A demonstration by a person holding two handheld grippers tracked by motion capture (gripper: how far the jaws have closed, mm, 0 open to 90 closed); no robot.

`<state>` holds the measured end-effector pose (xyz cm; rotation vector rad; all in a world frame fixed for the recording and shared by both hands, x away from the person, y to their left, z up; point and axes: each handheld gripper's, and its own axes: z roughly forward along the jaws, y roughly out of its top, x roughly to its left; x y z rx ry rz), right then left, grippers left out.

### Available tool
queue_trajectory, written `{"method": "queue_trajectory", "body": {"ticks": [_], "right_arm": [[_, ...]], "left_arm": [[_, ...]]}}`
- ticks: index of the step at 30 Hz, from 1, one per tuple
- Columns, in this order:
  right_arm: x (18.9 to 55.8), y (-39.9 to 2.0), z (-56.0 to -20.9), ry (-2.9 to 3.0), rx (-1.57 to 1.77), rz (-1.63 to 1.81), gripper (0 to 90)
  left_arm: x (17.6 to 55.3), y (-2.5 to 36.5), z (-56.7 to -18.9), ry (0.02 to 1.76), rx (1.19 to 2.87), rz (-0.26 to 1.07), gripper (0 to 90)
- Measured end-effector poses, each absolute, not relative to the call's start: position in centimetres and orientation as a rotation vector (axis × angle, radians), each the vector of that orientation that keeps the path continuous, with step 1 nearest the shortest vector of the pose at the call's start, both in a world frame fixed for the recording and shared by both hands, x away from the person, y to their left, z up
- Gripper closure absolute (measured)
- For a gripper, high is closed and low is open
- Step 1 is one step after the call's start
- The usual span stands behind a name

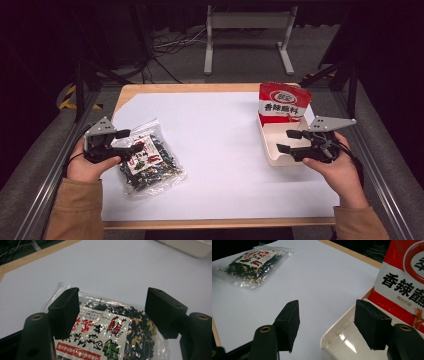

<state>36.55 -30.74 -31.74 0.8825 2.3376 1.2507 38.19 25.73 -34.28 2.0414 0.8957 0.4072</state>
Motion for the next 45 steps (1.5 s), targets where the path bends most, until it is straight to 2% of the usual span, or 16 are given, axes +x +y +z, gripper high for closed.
{"method": "queue_trajectory", "body": {"ticks": [2, 16, 19, 20, 26, 38, 45], "right_arm": [[36.5, -30.6, -31.9, 2.340, 0.878, 1.262, 37.6], [35.8, -28.7, -32.5, 2.392, 0.789, 1.242, 34.6], [35.6, -28.1, -32.6, 2.402, 0.763, 1.241, 34.3], [35.6, -28.1, -32.6, 2.402, 0.763, 1.241, 34.3], [35.6, -27.1, -33.1, 2.426, 0.738, 1.249, 34.9], [35.9, -26.9, -33.7, 2.383, 0.732, 1.280, 36.8], [36.0, -26.8, -33.8, 2.379, 0.724, 1.284, 36.6]], "left_arm": [[38.2, 25.8, -34.3, 0.918, 2.037, 0.400, 24.7], [39.5, 28.4, -35.4, 1.055, 2.004, 0.479, 18.9], [40.0, 29.3, -36.1, 1.086, 1.989, 0.499, 19.0], [40.0, 29.3, -36.1, 1.086, 1.989, 0.499, 22.4], [40.7, 30.0, -37.1, 1.146, 1.973, 0.539, 21.7], [42.4, 31.2, -39.7, 1.247, 1.943, 0.479, 22.7], [43.4, 32.1, -41.4, 1.345, 1.935, 0.399, 17.0]]}}
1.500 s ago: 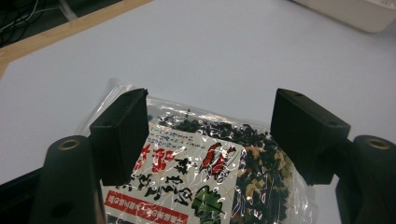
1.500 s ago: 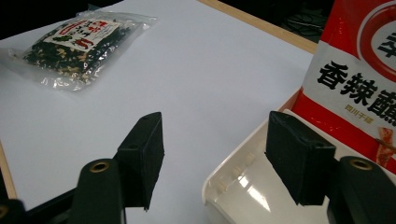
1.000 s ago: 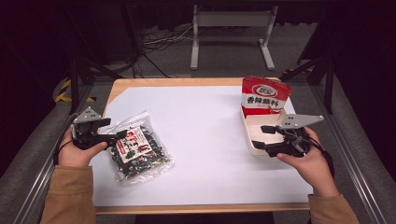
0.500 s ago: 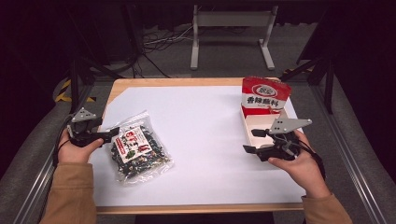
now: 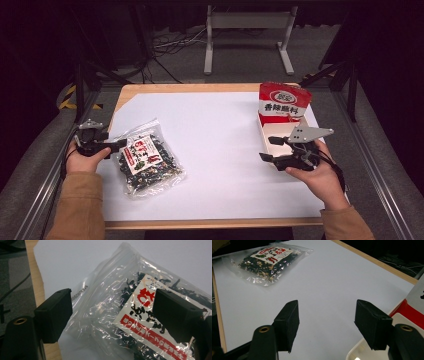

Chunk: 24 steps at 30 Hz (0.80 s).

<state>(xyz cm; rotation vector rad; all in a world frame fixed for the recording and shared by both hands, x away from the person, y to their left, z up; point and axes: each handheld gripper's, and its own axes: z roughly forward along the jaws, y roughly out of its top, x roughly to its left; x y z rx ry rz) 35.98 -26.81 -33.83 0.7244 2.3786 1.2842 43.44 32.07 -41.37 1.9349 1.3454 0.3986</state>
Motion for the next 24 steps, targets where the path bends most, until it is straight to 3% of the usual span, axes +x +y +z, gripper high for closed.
{"method": "queue_trajectory", "body": {"ticks": [16, 24], "right_arm": [[36.0, -26.7, -33.9, 2.372, 0.717, 1.281, 33.8], [35.9, -26.7, -33.9, 2.371, 0.715, 1.279, 32.7]], "left_arm": [[44.6, 32.9, -43.8, 1.487, 1.967, 0.309, 13.8], [44.9, 33.0, -44.7, 1.514, 1.956, 0.253, 6.8]]}}
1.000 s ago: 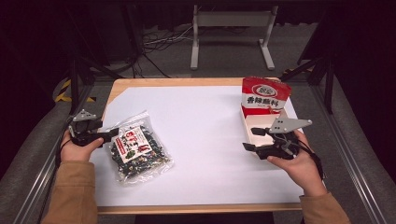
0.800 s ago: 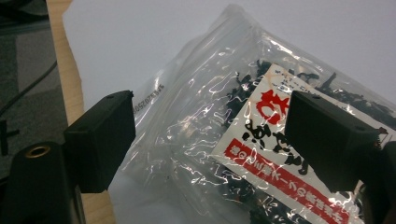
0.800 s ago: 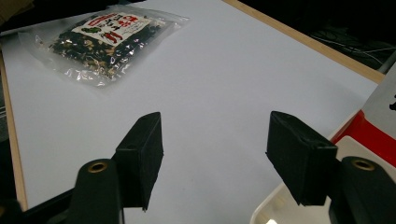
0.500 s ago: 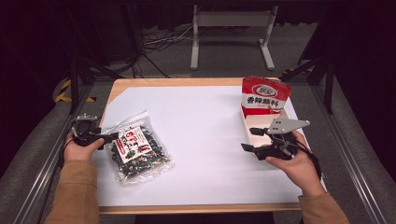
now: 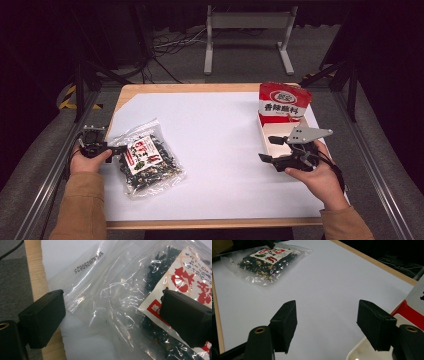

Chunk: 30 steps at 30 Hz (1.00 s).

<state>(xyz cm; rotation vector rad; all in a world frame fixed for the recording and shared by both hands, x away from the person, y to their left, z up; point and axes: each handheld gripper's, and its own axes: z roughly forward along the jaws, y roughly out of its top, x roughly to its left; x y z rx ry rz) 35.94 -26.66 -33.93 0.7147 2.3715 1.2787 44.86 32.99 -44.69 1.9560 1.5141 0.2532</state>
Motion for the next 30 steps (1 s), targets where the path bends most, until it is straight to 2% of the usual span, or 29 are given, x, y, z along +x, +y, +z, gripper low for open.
{"method": "queue_trajectory", "body": {"ticks": [4, 6, 7, 8, 11, 13, 20, 30], "right_arm": [[35.9, -26.5, -33.9, 2.374, 0.713, 1.278, 32.4], [35.9, -26.5, -33.9, 2.376, 0.709, 1.276, 32.3], [35.9, -26.4, -33.9, 2.376, 0.709, 1.277, 32.3], [35.9, -26.4, -34.0, 2.377, 0.709, 1.278, 32.3], [35.9, -26.3, -34.0, 2.380, 0.704, 1.276, 32.1], [35.9, -26.2, -34.0, 2.381, 0.702, 1.276, 32.0], [36.0, -25.9, -34.2, 2.395, 0.693, 1.275, 32.1], [36.0, -25.7, -34.2, 2.401, 0.659, 1.308, 43.8]], "left_arm": [[44.8, 32.8, -44.6, 1.515, 1.974, 0.258, 7.2], [44.7, 32.6, -44.5, 1.510, 1.980, 0.253, 11.6], [44.6, 32.5, -44.4, 1.481, 1.991, 0.245, 14.6], [44.6, 32.2, -44.3, 1.447, 2.009, 0.261, 23.7], [44.4, 31.4, -44.3, 1.451, 2.021, 0.288, 33.2], [44.3, 31.3, -44.3, 1.453, 2.021, 0.300, 35.4], [43.9, 31.0, -44.4, 1.464, 2.018, 0.386, 60.4], [44.0, 30.7, -44.2, 1.485, 2.044, 0.425, 74.3]]}}
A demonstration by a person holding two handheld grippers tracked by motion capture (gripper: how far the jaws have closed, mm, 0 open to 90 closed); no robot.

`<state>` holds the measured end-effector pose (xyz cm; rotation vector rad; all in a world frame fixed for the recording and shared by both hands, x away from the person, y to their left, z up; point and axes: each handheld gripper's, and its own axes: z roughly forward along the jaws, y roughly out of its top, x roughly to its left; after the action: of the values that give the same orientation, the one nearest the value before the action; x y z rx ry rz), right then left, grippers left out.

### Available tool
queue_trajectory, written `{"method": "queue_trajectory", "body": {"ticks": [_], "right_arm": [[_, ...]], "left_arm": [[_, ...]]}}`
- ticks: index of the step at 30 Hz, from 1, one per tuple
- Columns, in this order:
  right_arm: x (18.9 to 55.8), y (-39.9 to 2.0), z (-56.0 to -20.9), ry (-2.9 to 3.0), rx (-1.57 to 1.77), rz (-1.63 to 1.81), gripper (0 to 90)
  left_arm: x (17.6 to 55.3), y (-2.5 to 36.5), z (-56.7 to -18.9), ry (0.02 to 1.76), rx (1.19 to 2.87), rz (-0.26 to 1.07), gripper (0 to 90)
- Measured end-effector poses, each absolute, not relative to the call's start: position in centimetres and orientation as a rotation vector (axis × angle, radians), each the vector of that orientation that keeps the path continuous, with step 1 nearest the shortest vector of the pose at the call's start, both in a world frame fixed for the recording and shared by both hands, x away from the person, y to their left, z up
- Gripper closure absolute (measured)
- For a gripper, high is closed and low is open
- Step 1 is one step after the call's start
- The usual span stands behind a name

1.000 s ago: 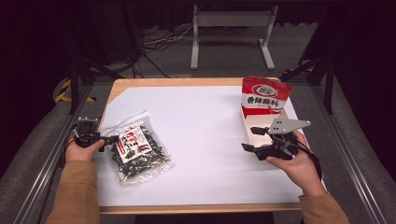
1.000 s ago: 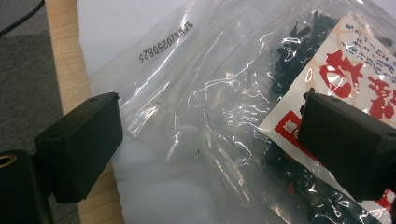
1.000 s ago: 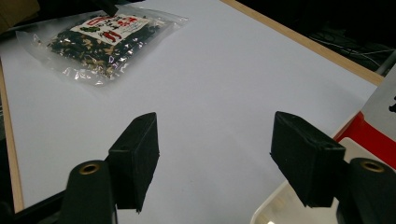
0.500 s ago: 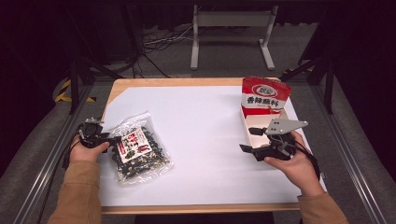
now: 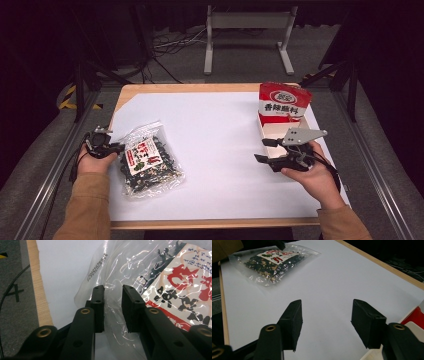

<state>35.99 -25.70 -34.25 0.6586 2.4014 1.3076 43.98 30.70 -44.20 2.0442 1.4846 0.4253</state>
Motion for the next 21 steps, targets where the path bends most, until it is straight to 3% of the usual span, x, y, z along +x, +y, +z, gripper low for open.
{"method": "queue_trajectory", "body": {"ticks": [12, 21], "right_arm": [[36.1, -25.0, -34.5, 2.425, 0.624, 1.290, 46.7], [36.1, -24.4, -34.6, 2.443, 0.626, 1.280, 49.0]], "left_arm": [[44.2, 31.5, -43.9, 1.498, 1.961, 0.344, 85.1], [43.4, 31.8, -42.0, 1.454, 1.903, 0.372, 87.9]]}}
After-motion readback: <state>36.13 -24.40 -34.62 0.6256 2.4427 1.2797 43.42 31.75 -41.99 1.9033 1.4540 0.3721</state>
